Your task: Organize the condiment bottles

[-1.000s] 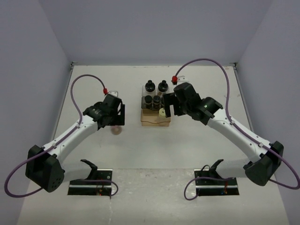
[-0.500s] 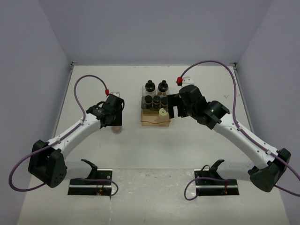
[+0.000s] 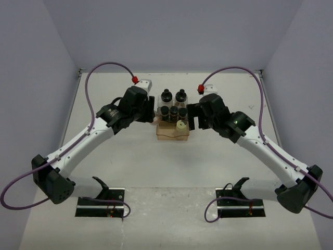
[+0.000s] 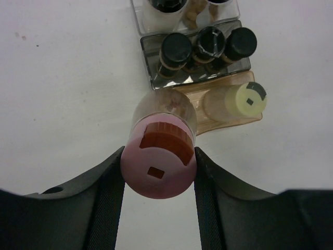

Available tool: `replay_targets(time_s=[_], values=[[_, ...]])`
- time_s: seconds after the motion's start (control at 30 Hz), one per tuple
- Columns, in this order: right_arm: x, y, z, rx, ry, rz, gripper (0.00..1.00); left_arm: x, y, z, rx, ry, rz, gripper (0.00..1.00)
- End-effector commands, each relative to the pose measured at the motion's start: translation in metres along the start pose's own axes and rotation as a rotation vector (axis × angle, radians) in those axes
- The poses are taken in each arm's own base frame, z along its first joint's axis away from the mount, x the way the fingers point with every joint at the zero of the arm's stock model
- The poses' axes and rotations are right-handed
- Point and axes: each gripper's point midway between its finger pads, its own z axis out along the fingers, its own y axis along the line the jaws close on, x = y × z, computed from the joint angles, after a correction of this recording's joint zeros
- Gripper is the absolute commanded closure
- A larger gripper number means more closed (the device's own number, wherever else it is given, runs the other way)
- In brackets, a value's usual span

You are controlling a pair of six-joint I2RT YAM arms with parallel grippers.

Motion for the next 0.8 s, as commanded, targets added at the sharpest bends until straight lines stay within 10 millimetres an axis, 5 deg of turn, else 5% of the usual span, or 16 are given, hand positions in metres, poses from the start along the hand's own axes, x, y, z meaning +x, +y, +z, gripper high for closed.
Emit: replay_targets(time_s=[0.0, 0.23, 0.77], values=[[-0.002, -0.008, -0.003, 0.038, -0.009, 0.007, 0.01, -0.018, -0.022, 0.009, 0.041, -0.019, 0.040, 1.00], [0.000, -0.015, -0.009, 0.053, -0.013, 0.010, 0.01, 0.000, -0.045, 0.042, 0.047, 0.052, 0.089, 1.00], [0.005, -0.016, -0.008, 0.051, 0.004, 0.003, 0.01, 0.034, -0.055, 0.088, 0.016, 0.139, 0.145, 1.00]])
